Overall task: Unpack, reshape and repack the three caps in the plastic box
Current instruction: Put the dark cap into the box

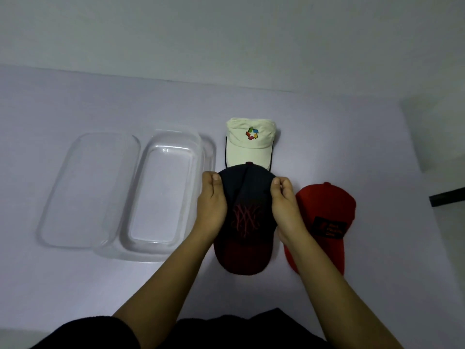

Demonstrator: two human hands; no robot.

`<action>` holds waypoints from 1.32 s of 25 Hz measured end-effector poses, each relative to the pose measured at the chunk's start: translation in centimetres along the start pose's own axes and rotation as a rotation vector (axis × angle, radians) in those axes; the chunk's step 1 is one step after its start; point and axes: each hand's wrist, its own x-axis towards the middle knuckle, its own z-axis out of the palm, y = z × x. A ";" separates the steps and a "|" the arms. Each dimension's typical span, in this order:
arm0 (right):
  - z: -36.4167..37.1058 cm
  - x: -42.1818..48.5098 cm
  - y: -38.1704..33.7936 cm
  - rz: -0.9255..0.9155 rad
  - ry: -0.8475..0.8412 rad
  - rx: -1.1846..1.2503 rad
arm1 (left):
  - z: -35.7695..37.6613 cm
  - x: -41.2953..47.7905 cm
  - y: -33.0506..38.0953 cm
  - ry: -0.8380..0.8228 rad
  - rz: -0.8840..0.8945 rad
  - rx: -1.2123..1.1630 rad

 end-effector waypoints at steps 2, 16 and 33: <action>0.6 -1.1 -2.0 -0.068 -0.022 0.050 | -1.9 -0.3 1.9 0.016 0.060 -0.043; 18.2 -3.6 -4.4 -0.249 -0.167 -0.240 | -20.1 5.8 -3.1 0.071 0.118 0.039; 18.8 -2.7 -1.1 -0.294 -0.199 -1.012 | -19.0 7.0 -7.1 -0.079 -0.027 0.322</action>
